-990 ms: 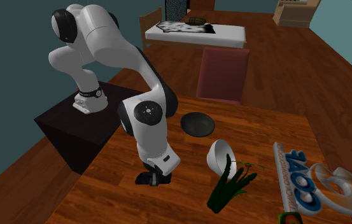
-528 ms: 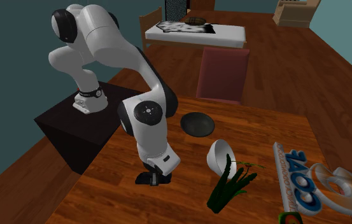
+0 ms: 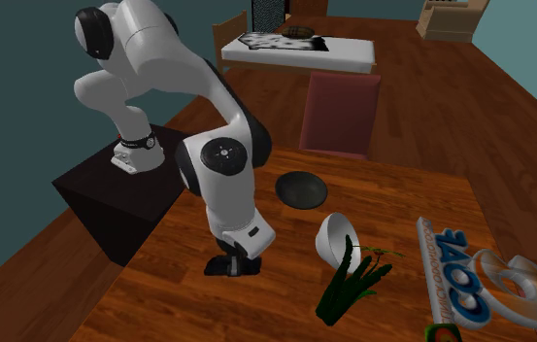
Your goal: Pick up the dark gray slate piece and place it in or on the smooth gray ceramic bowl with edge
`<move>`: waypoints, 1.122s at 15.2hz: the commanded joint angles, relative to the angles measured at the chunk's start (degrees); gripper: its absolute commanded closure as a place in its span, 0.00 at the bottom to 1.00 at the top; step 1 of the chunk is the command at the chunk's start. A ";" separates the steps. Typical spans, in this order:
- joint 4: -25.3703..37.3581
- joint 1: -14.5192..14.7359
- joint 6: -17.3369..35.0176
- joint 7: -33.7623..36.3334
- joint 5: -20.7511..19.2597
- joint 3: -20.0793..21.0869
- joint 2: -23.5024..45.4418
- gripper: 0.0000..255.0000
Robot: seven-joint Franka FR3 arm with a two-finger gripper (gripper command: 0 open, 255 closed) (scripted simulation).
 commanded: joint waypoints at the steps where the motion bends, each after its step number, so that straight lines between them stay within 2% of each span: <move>1: 0.04 0.12 -0.91 0.13 -0.21 -0.15 -0.88 1.00; 16: 4.20 0.39 -9.58 1.04 -1.58 -1.01 -5.51 1.00; 17: 2.95 1.43 -9.11 2.12 -1.78 -0.85 -6.34 1.00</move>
